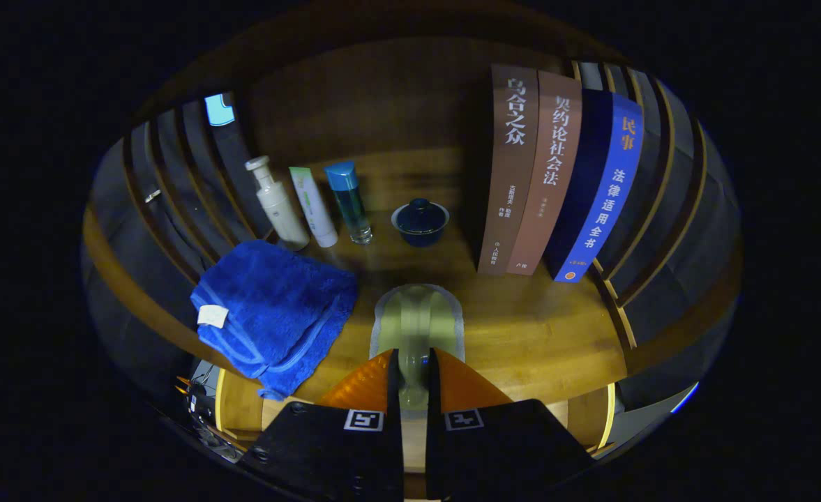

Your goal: Pull open the drawer, take out the items inside it, and place them on the countertop above the cabinet.

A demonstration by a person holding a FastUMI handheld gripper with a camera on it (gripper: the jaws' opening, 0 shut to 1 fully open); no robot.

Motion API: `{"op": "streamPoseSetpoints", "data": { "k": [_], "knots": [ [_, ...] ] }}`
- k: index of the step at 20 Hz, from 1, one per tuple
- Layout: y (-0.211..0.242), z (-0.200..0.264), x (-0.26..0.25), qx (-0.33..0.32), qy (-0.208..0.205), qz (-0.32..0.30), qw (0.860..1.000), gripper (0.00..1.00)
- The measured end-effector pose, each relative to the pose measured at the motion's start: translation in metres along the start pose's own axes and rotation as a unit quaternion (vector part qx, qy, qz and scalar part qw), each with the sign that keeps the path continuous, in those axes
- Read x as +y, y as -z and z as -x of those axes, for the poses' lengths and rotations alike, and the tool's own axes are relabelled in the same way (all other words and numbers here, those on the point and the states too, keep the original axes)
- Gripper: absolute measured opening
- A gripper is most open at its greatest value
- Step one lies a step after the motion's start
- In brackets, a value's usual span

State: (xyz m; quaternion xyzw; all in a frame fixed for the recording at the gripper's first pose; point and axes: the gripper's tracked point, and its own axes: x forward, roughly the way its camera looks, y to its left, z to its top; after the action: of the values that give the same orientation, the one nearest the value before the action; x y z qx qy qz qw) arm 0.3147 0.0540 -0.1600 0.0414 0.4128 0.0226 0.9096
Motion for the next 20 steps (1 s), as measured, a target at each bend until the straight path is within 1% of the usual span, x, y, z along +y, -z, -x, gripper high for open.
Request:
{"op": "streamPoseSetpoints", "data": {
  "k": [3,5,6,10,13,16,18,20],
  "knots": [
    [-0.004,-0.018,-0.007,0.001,0.014,0.003,1.000,0.17],
    [-0.001,-0.025,-0.005,0.003,0.009,-0.001,1.000,0.23],
    [0.001,-0.025,-0.004,-0.001,0.005,-0.002,1.000,0.29],
    [0.001,-0.026,-0.009,-0.016,0.020,0.013,1.000,1.00],
    [-0.001,-0.017,-0.010,-0.033,0.024,0.006,0.999,0.99],
    [-0.006,0.007,-0.009,-0.068,0.031,-0.004,0.997,0.99],
    [-0.009,0.029,-0.008,-0.105,0.033,-0.002,0.994,0.99],
    [-0.016,0.058,-0.007,-0.166,0.035,0.003,0.986,0.99]
  ]
}}
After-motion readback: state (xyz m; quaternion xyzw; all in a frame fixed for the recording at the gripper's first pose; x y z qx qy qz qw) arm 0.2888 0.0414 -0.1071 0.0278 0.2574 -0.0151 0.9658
